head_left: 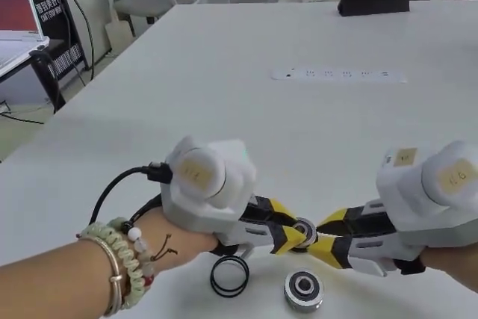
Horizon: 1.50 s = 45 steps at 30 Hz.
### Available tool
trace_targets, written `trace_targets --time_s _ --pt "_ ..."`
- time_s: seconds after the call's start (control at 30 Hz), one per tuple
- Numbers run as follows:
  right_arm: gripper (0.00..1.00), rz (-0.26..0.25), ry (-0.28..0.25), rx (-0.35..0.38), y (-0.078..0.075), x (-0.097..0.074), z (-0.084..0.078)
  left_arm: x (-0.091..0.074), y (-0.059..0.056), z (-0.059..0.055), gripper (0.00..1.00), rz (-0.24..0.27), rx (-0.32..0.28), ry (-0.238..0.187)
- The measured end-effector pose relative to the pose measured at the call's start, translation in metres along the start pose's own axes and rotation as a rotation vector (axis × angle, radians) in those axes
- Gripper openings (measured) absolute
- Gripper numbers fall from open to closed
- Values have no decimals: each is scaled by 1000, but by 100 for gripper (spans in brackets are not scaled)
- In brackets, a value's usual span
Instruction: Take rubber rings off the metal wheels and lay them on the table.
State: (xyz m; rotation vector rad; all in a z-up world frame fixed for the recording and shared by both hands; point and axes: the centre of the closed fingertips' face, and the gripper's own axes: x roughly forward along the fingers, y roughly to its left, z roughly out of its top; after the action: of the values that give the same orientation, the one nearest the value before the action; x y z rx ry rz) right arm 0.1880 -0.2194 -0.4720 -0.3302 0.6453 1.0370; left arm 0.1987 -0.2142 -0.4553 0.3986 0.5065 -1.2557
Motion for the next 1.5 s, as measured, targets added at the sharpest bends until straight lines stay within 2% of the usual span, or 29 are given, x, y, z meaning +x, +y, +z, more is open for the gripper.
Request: trace_targets --time_s 0.27,0.33,0.37,0.53,0.93,1.03,1.17,1.3,1.5 --pt "13 12 4 -13 2 -1 -1 -1 -2 -1 7 -6 0 2" --pt "8 -7 21 -32 -2 -1 -4 -2 -2 -1 7 -8 1 3" --pt "1 2 30 -28 0 -1 -6 -2 -2 -1 7 -8 1 3" --pt "1 -5 20 -7 -1 -1 -7 -2 -3 -2 7 -4 -1 5" --pt "0 -24 -61 352 -9 -3 -4 -2 -2 -2 7 1 -3 4" --pt "0 -8 -95 447 -10 -6 -2 -2 -2 -2 7 1 -4 3" --pt "0 12 -138 518 -9 -9 3 -2 -2 -2 7 1 -1 2" --pt "0 11 -135 489 -6 -10 4 -2 -3 -2 7 1 6 5" --pt "0 18 -131 505 -6 -10 7 -2 -3 -2 7 2 14 7"
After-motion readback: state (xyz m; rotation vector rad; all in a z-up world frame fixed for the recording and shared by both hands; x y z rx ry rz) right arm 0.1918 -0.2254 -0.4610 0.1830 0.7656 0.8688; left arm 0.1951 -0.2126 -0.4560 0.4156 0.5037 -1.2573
